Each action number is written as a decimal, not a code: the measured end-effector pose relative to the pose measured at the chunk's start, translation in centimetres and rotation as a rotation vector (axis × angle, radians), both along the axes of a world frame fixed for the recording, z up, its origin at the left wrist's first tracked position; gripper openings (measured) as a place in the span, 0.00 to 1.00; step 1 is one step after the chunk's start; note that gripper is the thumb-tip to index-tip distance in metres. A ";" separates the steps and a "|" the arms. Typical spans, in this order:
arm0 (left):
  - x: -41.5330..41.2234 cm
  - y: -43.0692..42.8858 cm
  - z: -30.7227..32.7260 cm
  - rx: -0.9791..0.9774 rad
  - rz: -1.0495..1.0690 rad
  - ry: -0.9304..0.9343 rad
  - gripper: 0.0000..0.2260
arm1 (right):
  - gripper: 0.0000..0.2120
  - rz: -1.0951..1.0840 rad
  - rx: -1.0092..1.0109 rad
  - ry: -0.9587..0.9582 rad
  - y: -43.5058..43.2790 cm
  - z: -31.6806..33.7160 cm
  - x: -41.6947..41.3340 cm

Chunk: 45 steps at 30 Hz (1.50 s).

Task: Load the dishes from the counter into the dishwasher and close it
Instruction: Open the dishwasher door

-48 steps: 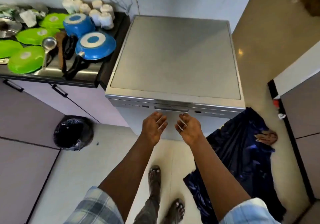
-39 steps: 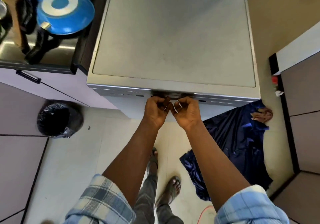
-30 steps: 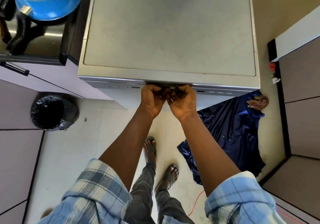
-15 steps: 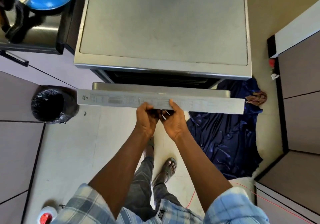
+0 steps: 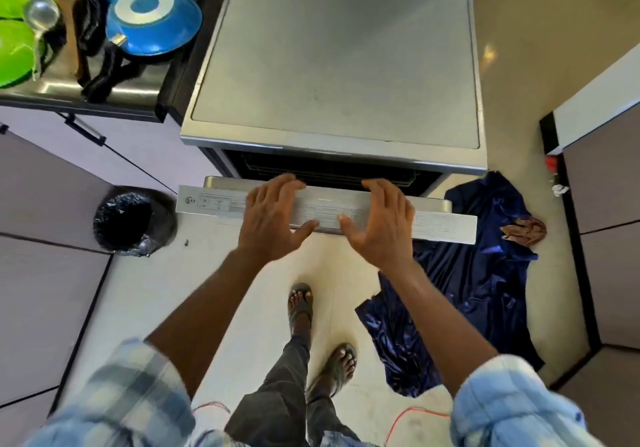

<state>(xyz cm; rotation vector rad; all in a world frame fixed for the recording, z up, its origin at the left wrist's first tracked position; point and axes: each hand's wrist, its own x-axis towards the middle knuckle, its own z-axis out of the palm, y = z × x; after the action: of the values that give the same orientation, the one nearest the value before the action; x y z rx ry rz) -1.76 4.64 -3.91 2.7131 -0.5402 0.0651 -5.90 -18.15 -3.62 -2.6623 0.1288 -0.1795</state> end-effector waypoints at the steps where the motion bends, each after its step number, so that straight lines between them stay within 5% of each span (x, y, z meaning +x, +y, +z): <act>1: 1.1 0.1 0.0 0.107 -0.042 0.063 0.38 | 0.39 0.056 -0.064 0.094 -0.6 -0.3 1.0; 5: 3.1 1.1 -1.5 0.221 0.011 0.302 0.50 | 0.45 0.180 -0.276 0.298 -2.6 -2.2 2.3; 15: -3.5 3.4 -4.5 0.200 0.005 0.197 0.49 | 0.44 0.150 -0.205 0.196 -1.4 -4.7 -4.2; 20: -7.5 4.2 -5.5 0.277 -0.060 0.353 0.50 | 0.53 0.180 -0.281 0.417 -0.2 -6.0 -7.9; 24: -12.0 5.5 -9.1 0.272 -0.119 0.384 0.47 | 0.53 0.184 -0.317 0.418 1.2 -9.1 -12.8; 35: -30.2 10.0 -27.7 0.171 -0.115 0.137 0.43 | 0.42 0.168 -0.277 0.117 5.1 -28.5 -31.8; 42: -37.2 11.9 -40.8 0.197 -0.160 0.205 0.32 | 0.38 0.098 -0.286 0.278 8.4 -42.8 -39.9; 45: -38.6 12.3 -45.7 0.276 -0.204 0.332 0.37 | 0.41 0.147 -0.260 0.411 8.8 -47.6 -41.8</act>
<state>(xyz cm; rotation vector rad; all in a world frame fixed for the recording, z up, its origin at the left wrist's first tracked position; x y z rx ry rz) -40.39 16.98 -49.65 2.8243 -0.7650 -0.5407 -47.69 -9.32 -51.18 -2.9179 0.0416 0.4280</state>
